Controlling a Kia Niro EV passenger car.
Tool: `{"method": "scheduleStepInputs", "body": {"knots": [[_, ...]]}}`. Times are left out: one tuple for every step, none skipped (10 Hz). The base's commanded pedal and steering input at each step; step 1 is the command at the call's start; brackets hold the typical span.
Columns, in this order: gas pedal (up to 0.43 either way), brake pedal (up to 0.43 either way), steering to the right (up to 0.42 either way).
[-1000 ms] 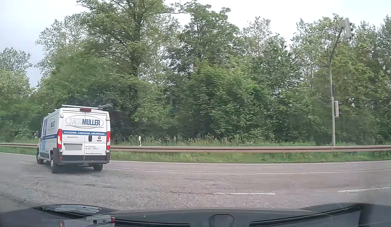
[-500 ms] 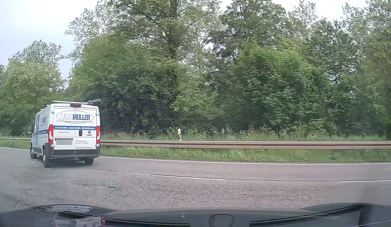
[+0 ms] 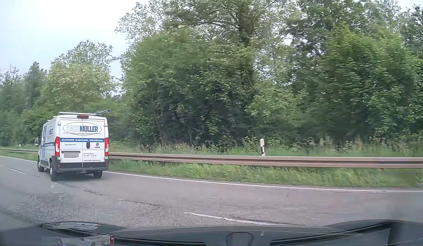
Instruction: Follow the waypoints while adhering to traffic rules and regulations
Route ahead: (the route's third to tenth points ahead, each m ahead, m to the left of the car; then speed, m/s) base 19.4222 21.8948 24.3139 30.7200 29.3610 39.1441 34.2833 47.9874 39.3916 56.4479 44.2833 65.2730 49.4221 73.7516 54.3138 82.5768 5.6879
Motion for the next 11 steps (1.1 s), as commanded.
{"method": "scheduleStepInputs", "body": {"knots": [[0.047, 0.000, -0.340], [0.118, 0.000, -0.341], [0.130, 0.000, -0.345], [0.130, 0.000, -0.345], [0.130, 0.000, -0.345], [0.130, 0.000, -0.344], [0.130, 0.000, -0.343], [0.130, 0.000, -0.342], [0.138, 0.000, -0.340], [0.150, 0.000, -0.336], [0.150, 0.000, -0.330]]}}
